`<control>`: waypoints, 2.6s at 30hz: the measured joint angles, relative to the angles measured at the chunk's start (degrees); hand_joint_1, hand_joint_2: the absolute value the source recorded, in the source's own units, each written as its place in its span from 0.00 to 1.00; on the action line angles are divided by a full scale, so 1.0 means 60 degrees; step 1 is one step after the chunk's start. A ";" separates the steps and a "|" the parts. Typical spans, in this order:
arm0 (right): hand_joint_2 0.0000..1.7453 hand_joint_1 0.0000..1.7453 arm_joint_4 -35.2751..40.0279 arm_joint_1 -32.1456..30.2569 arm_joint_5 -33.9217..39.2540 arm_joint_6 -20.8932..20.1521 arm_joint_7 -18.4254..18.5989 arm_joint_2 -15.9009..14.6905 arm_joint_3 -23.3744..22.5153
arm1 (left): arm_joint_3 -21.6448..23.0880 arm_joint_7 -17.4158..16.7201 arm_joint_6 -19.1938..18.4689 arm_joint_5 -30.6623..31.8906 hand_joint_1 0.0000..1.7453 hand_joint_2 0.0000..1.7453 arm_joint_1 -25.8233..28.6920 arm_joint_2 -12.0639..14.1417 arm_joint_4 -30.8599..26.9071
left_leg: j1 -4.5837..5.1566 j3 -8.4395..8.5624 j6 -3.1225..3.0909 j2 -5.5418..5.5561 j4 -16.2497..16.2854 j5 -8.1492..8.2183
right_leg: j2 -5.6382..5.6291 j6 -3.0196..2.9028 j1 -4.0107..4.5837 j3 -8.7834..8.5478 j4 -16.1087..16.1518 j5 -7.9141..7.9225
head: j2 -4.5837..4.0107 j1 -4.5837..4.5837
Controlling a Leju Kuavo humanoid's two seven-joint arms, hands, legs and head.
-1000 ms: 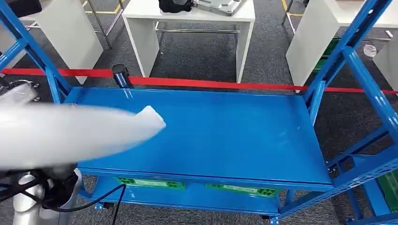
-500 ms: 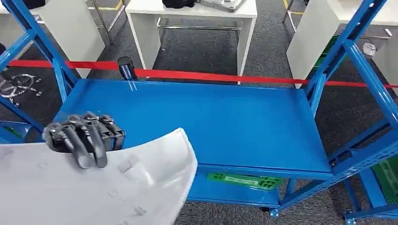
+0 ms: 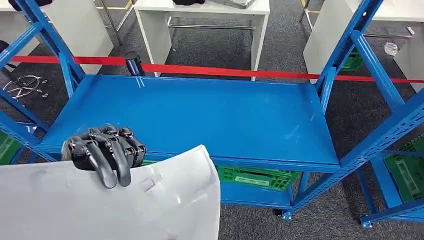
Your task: Take the parts from the cabinet and place them on the table.
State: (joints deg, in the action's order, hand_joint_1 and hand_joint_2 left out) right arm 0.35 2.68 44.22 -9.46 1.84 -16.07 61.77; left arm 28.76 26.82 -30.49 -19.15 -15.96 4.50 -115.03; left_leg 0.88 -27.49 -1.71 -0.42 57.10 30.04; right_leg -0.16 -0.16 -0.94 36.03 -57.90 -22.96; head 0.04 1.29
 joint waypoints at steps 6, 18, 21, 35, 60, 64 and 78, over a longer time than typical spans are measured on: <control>0.00 0.00 -0.0011 0.0011 0.0000 0.0131 -0.0004 -0.0040 0.0120 | 0.0058 0.0018 0.0033 0.0004 1.00 1.00 -0.0059 0.0025 0.0000 | 0.0009 -0.0368 -0.0325 -0.0062 -0.0528 -0.0792 | 0.0023 -0.0032 -0.0042 0.0424 -0.0862 -0.0868 | 0.0000 0.0007; 0.00 0.00 -0.0055 -0.0207 0.0029 0.0153 -0.0600 -0.0579 0.0441 | 0.0102 0.0305 0.0179 0.0084 1.00 1.00 0.0312 0.0186 0.0182 | -0.0132 -0.1824 0.0185 -0.0068 0.0181 -0.1664 | -0.0041 0.0161 -0.0165 -0.0996 -0.0184 -0.1228 | 0.0000 -0.0004; 0.00 0.00 -0.0058 -0.0226 0.0102 0.0138 -0.0918 -0.0627 0.0470 | 0.0102 0.0499 0.0051 0.0036 1.00 1.00 0.0368 0.0281 0.0222 | -0.0188 -0.2089 0.0371 -0.0025 0.1142 -0.0309 | 0.0023 -0.0051 -0.0179 -0.0702 -0.0181 -0.0925 | 0.0000 0.0040; 0.00 0.00 -0.0058 -0.0387 0.0186 0.0007 -0.1166 -0.0736 0.0630 | 0.0219 0.0794 -0.0087 0.0044 1.00 1.00 0.0266 0.0313 0.0561 | 0.0146 -0.0010 -0.0470 -0.0045 -0.0552 -0.0473 | 0.0031 0.0131 -0.0067 0.0278 -0.0111 -0.0014 | 0.0000 0.0098; 0.00 0.00 -0.0025 -0.0268 0.1727 -0.0361 -0.2510 -0.0298 0.0291 | 0.0503 0.1031 -0.0430 0.0222 1.00 1.00 -0.0404 0.0404 0.1115 | -0.0022 -0.0082 -0.0316 0.0224 0.0263 0.0241 | -0.0380 0.0103 -0.0053 0.0208 -0.0212 -0.0061 | 0.0000 0.0036; 0.00 0.00 -0.0066 -0.0382 0.1763 -0.0528 -0.2473 -0.0371 0.0288 | 0.0598 0.0719 -0.0307 0.0062 1.00 1.00 -0.0688 0.0382 0.1122 | 0.0164 -0.0180 -0.0349 0.0189 -0.0149 -0.0209 | -0.0464 0.0406 -0.0187 0.0182 0.0108 0.0383 | 0.0000 0.0095; 0.00 0.00 -0.0047 -0.0135 0.2743 -0.0426 -0.3177 -0.0401 0.0131 | 0.0892 0.0666 -0.0295 0.0230 1.00 1.00 -0.0785 0.0335 0.1042 | 0.0022 -0.2061 0.0003 -0.0138 0.0141 -0.1935 | 0.0005 0.0350 -0.0118 -0.1329 -0.0096 -0.1493 | 0.0000 0.0044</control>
State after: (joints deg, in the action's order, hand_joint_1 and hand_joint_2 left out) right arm 0.07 1.87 60.67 -12.02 -17.22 -18.47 62.55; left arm 34.12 30.82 -32.26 -17.77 -20.67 6.51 -108.78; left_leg 1.01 -39.86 -1.69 -1.24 57.95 18.44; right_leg -0.13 1.94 -1.65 28.06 -58.48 -31.92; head 0.04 1.56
